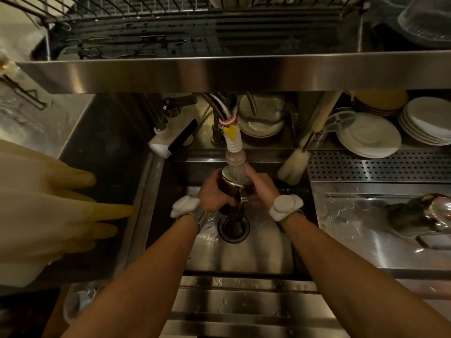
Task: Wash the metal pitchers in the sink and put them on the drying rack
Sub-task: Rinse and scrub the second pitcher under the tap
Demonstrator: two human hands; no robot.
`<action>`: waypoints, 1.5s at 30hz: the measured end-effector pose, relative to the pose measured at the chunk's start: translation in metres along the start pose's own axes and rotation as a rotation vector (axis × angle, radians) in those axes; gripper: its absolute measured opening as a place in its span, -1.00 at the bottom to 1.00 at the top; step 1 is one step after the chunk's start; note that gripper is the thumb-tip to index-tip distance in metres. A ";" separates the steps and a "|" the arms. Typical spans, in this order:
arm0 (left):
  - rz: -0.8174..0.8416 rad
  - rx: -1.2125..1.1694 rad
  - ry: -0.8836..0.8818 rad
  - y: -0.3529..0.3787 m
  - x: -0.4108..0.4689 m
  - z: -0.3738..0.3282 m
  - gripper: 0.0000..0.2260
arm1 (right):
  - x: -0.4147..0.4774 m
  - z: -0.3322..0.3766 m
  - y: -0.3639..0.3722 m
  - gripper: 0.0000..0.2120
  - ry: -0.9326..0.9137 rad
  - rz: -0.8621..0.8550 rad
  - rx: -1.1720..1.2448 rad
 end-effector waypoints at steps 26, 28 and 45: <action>-0.032 0.302 -0.019 -0.009 0.007 -0.016 -0.33 | -0.002 0.006 0.004 -0.05 -0.259 0.103 -0.413; -0.009 0.192 0.043 -0.005 0.006 -0.026 -0.46 | -0.004 0.006 0.017 0.06 -0.270 0.161 -0.408; -0.241 0.015 -0.274 -0.043 0.006 0.056 -0.60 | -0.013 0.009 0.017 -0.03 -0.440 -0.001 -0.311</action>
Point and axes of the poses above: each hand's wrist, its own x-axis towards the middle knuckle, its own y-axis out of the palm, z = x × y, the point moved 10 cm from there along x, towards the middle knuckle, and after that the axes turned 3 degrees about x, right-handed, at the moved point
